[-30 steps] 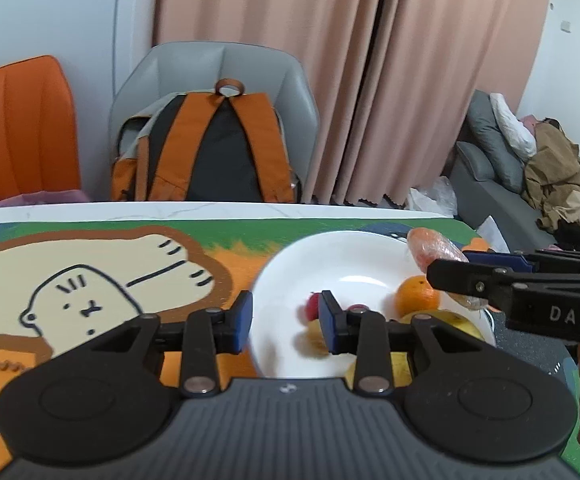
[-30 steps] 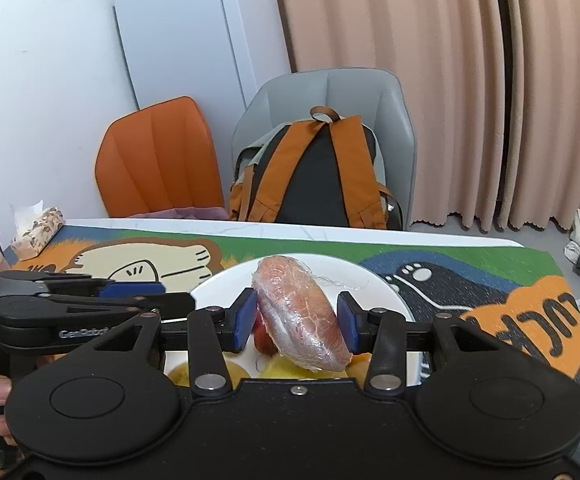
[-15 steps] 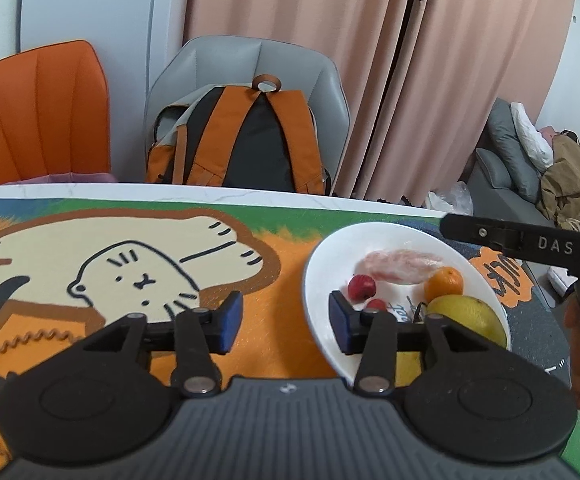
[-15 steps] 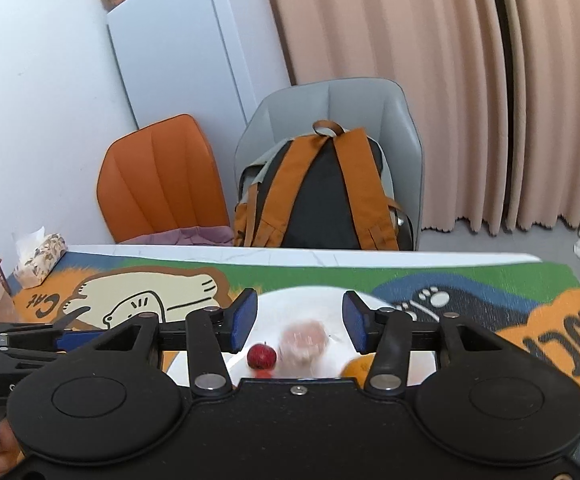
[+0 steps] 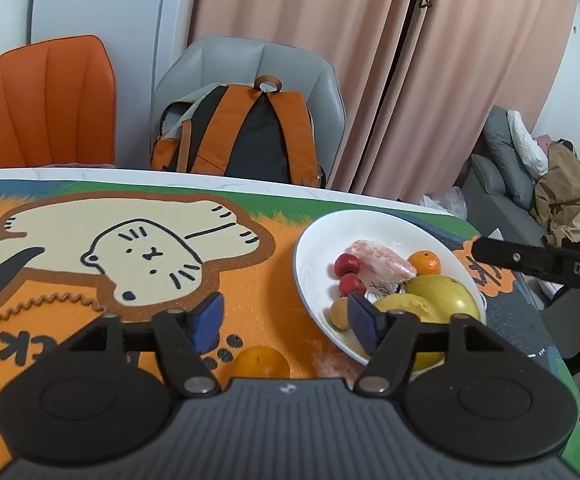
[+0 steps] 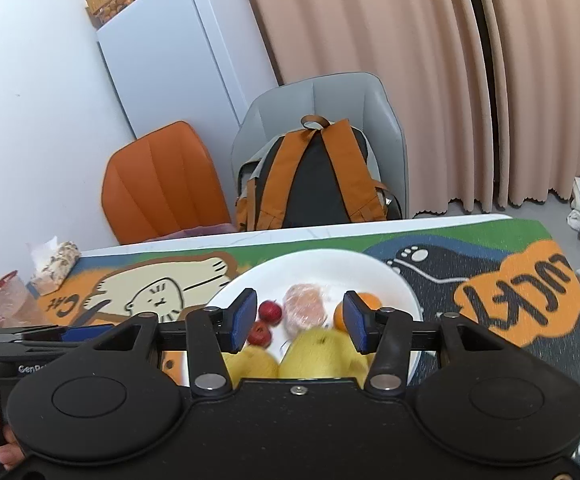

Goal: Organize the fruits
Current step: 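Open both tools to drop the items into the white plate, then move both tools back toward the mandarin and the other wrapped item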

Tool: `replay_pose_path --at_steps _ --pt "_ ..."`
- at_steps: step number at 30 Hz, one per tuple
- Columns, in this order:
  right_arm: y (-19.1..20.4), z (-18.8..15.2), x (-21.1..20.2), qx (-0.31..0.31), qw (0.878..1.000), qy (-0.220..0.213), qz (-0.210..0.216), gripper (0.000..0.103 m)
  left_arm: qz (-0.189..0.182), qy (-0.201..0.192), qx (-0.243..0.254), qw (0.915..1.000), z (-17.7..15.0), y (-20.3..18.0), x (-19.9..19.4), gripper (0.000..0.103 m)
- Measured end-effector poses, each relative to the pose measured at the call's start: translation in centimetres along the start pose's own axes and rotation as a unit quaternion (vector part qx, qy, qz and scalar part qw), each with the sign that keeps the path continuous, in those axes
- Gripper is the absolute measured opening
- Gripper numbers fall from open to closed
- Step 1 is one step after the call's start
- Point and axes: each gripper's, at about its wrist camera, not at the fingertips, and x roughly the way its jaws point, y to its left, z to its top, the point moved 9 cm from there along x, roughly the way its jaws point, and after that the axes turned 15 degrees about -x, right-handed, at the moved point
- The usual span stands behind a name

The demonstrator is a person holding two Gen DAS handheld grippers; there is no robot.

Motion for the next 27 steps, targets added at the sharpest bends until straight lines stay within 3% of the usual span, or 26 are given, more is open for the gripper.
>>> replay_pose_path --at_steps 15,19,27 --pt "4.0 -1.9 -4.1 -0.012 0.999 -0.013 0.034 0.097 0.014 -0.002 -0.002 0.9999 -2.4 1.3 -3.7 0.084" --pt "4.8 -2.6 -4.7 -0.013 0.999 -0.013 0.038 0.103 0.022 0.0 -0.002 0.9998 -3.2 2.0 -4.4 0.091" --pt "5.7 -4.2 -5.3 -0.011 0.999 -0.007 0.037 0.103 0.012 0.008 -0.007 0.9999 -4.4 2.6 -5.2 0.096"
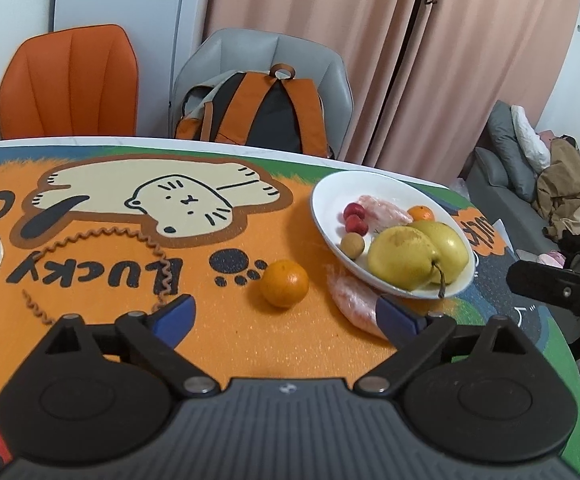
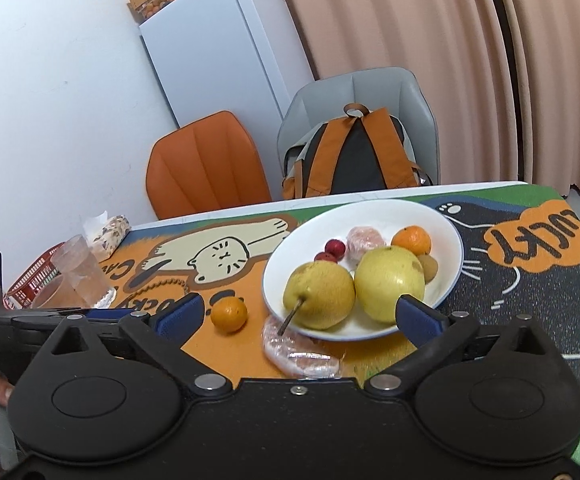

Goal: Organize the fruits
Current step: 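Move both tools back toward the mandarin and the other wrapped item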

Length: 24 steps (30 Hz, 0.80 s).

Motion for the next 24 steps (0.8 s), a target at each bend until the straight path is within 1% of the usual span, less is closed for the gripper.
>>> replay_pose_path --at_steps 10,14,19,22,24 --pt "1.3 -1.9 0.8 -0.003 1.0 0.01 0.01 0.103 -0.008 0.005 -0.005 0.9999 -1.0 1.0 -0.3 0.098" --pt "1.8 -2.6 1.5 -0.005 1.0 0.017 0.012 0.103 -0.002 -0.003 -0.004 1.0 -1.0 1.6 -0.5 0.098" --pt "2.4 -3.0 2.7 -0.016 1.0 0.025 0.011 0.102 -0.002 -0.002 -0.008 1.0 -1.2 2.2 -0.2 0.097" --pt "2.5 -3.3 3.5 -0.018 0.999 0.031 0.012 0.101 0.001 0.001 -0.009 1.0 -1.3 2.7 -0.1 0.097" --pt "2.6 -3.5 4.2 -0.02 0.999 0.037 0.014 0.096 0.004 0.001 -0.012 0.9999 -1.3 3.0 0.0 0.096"
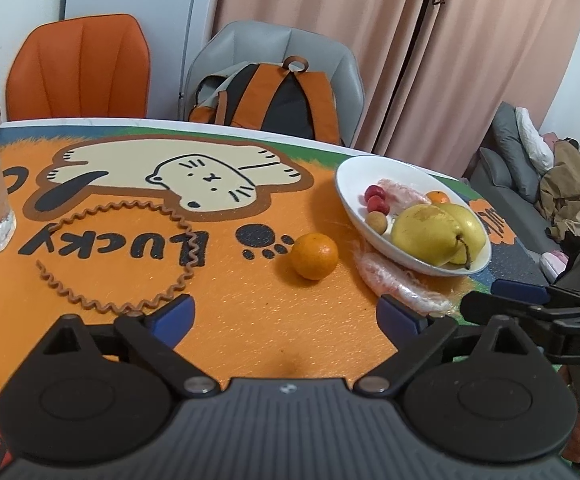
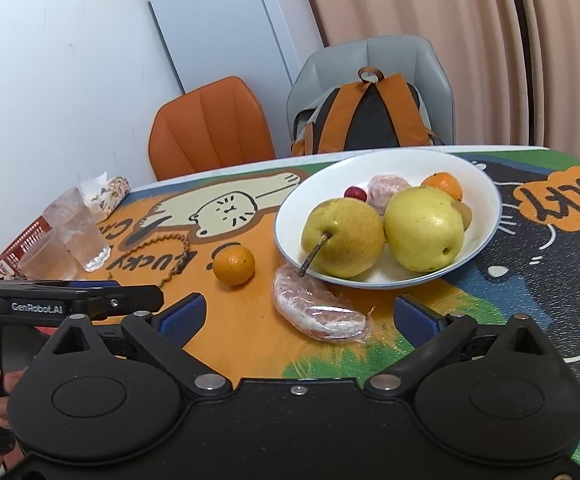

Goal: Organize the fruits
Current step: 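Move both tools back toward the mandarin and the other wrapped item, then grasp the plastic-wrapped item with the right tool while the left tool approaches the mandarin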

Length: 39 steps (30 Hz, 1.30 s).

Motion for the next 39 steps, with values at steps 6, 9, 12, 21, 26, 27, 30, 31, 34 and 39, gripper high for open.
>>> replay_pose_path --at_steps 6,9,12,21,26,27,30,31,34,39 --pt "0.2 -0.3 1.9 -0.01 1.0 0.015 -0.002 0.089 0.01 0.0 -0.01 0.9999 0.2 1.2 0.2 0.096" --pt "0.1 -0.4 2.6 -0.011 1.0 0.019 -0.004 0.086 0.015 0.001 -0.012 0.9998 0.3 1.7 0.4 0.096" --pt "-0.2 -0.5 3.2 -0.005 1.0 0.021 -0.005 0.083 0.019 0.003 -0.014 0.9997 0.4 1.9 0.7 0.096" --pt "0.0 -0.7 5.0 -0.011 0.999 0.034 -0.002 0.079 0.022 0.004 -0.016 0.9996 0.7 2.2 1.2 0.096" --pt "0.2 -0.7 5.4 -0.015 0.999 0.035 -0.007 0.067 0.027 0.002 -0.021 0.9994 0.9 2.9 1.0 0.096" --pt "0.1 -0.7 5.4 -0.014 0.999 0.035 -0.012 0.06 0.028 0.001 -0.022 0.9994 1.0 3.0 1.0 0.096" --pt "0.2 -0.8 5.1 -0.011 0.999 0.038 -0.011 0.049 0.029 0.001 -0.022 0.9993 1.0 3.1 1.0 0.096" --pt "0.3 -0.8 5.0 -0.012 0.999 0.039 -0.007 0.047 0.029 0.001 -0.023 0.9993 1.0 3.0 1.0 0.096" --pt "0.7 -1.2 4.4 -0.019 0.999 0.047 0.001 0.04 0.026 0.002 -0.022 0.9994 0.9 2.7 1.1 0.096" --pt "1.0 -1.7 3.2 -0.022 0.998 0.056 0.004 0.038 0.016 0.005 -0.014 0.9998 0.6 1.5 1.6 0.096"
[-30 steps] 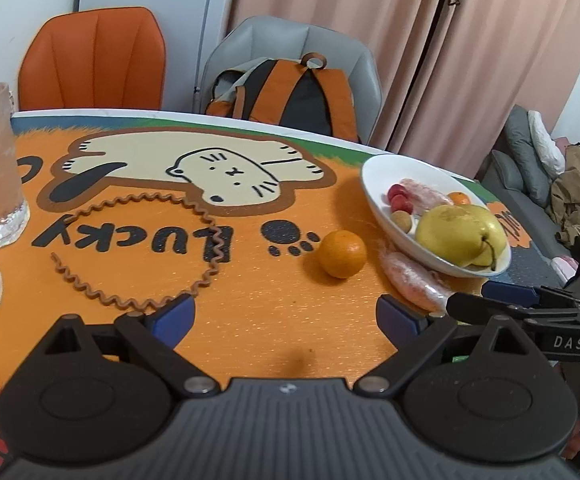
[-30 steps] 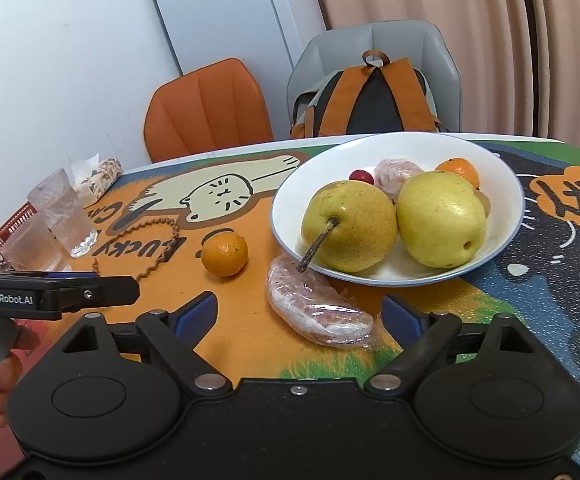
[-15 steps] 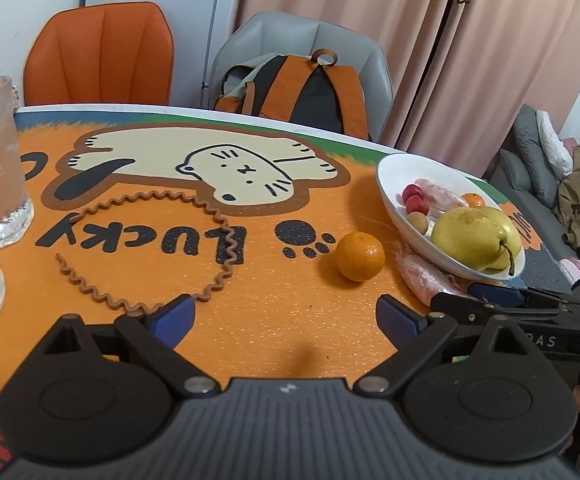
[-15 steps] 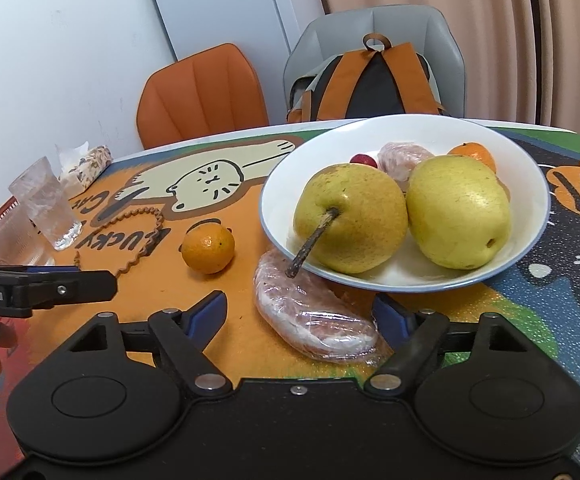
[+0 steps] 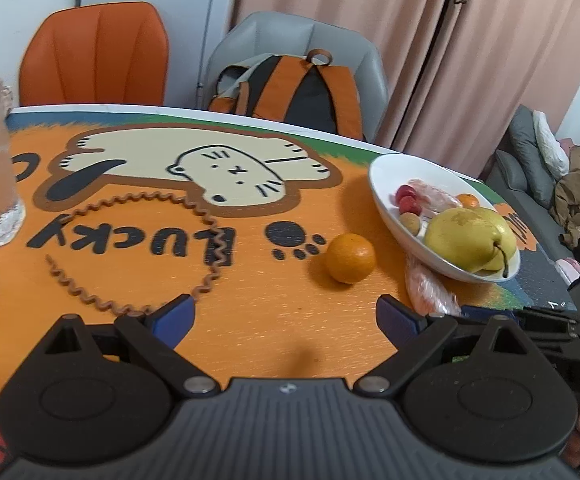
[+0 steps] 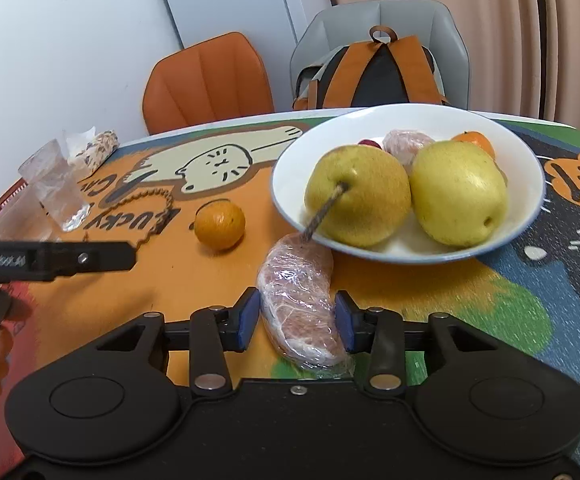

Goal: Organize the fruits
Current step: 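Grasp the plastic-wrapped item with the right tool while the left tool approaches the mandarin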

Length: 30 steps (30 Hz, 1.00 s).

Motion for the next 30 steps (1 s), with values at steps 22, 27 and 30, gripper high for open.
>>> replay_pose_path --at_steps 22,27,30 --pt "-4.5 -3.3 -4.7 0.043 0.998 0.005 -0.036 0.043 -0.005 -0.009 0.044 0.999 0.6 -5.0 4.0 0.087" --pt "-4.7 -2.9 -3.9 0.04 0.998 0.005 -0.039 0.05 -0.001 -0.008 0.044 0.999 0.8 -5.0 4.8 0.079" --pt "-4.5 -2.7 -3.5 0.036 0.999 0.002 -0.035 0.053 0.001 -0.005 0.045 0.999 0.8 -5.0 5.3 0.077"
